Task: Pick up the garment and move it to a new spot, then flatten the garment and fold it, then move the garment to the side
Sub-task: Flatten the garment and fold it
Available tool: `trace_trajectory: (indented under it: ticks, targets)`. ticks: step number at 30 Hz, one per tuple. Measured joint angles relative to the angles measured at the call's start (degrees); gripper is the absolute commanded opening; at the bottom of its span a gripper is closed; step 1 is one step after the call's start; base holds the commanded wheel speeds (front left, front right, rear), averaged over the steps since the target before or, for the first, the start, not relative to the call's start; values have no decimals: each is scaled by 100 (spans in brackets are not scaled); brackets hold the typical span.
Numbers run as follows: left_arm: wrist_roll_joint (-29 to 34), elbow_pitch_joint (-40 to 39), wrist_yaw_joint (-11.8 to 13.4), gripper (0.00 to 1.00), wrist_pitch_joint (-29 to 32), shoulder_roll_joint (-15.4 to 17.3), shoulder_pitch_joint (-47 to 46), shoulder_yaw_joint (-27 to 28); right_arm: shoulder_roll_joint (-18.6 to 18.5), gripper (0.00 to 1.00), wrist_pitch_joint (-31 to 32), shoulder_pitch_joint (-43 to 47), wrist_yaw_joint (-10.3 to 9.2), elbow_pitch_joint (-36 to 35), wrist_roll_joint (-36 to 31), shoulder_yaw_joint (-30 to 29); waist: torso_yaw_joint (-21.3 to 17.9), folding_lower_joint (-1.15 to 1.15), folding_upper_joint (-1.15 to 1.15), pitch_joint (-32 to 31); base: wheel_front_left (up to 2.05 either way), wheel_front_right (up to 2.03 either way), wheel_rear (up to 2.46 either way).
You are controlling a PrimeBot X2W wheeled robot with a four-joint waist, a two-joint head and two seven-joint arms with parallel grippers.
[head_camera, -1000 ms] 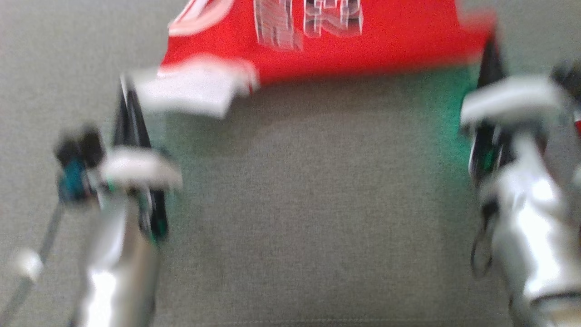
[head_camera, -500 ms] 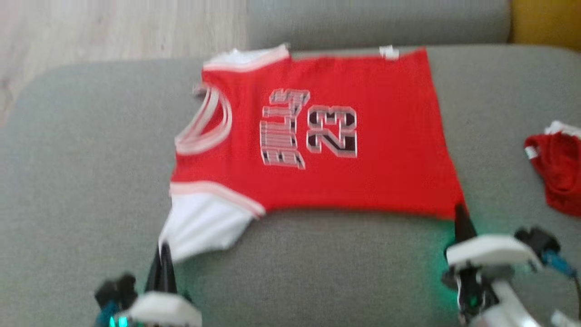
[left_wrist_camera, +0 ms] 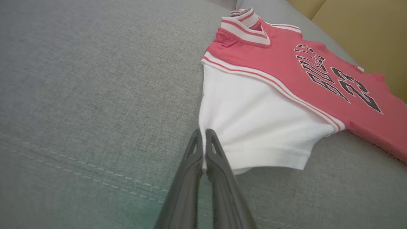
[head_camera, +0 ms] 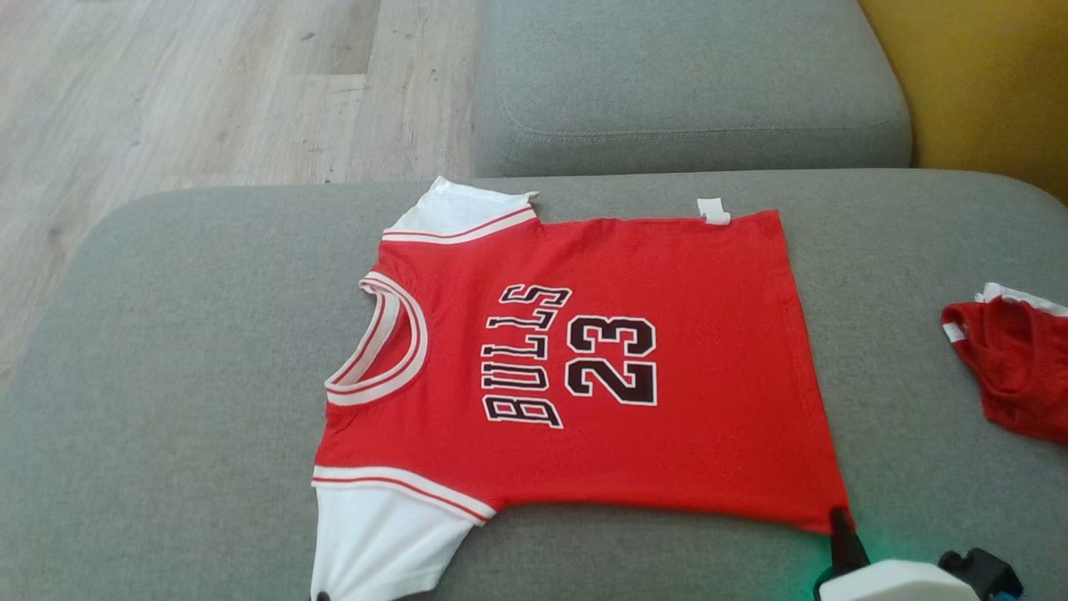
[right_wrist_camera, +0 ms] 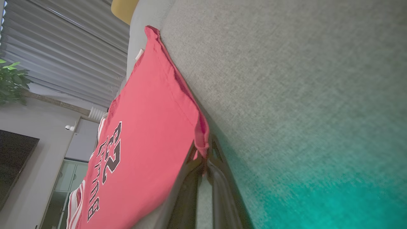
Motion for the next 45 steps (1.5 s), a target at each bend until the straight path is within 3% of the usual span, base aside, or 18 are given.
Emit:
trace_trajectory:
  ticks: [8, 16, 24, 35, 36, 37, 38, 39, 45]
  targets:
    - [-103, -755, 55, 0, 5, 20, -142, -23, -19, 0, 8, 69, 0, -346, 88, -1, -19, 0, 0, 197, 0, 0, 0]
    - [-25, -1205, 199, 0, 7, 20, -1553, -4, 5, 0, 240, -736, 0, -864, 324, -8, -81, 1, 0, 624, 0, 0, 0]
    - [268, -802, 240, 0, 5, 1, -2671, 156, 25, 0, 469, -1835, 0, -867, 399, -13, -249, 3, 0, 1280, 0, 0, 0]
    - [625, -335, 405, 0, 5, -36, -3439, 279, 40, 0, 233, -2619, 0, -398, 409, 4, -313, 1, 0, 1830, 0, 0, 0]
    - [687, -303, 404, 0, 5, -34, -3487, 312, 42, 39, 207, -2658, 0, -352, 410, 30, -315, 1, 0, 1841, 0, 0, 0]
    - [702, -243, 402, 17, 5, -34, -3542, 324, 41, 100, 147, -2699, 0, -299, 386, 77, -320, 1, 0, 1848, 0, 0, 0]
    - [748, -190, 403, 66, 5, -35, -3584, 332, 41, 100, 69, -2726, 0, -257, 299, 151, -324, 1, 0, 1847, 0, 0, 0]
    - [773, -134, 402, 100, 5, -37, -3609, 338, 42, 100, 2, -2739, 0, -218, 197, 229, -328, 1, 0, 1838, 0, 0, 0]
    - [1074, -265, 498, 100, 4, -47, -3495, 582, -87, 100, -365, -2732, 0, 122, -1072, 285, -341, 0, 0, 1695, 0, 0, 0]
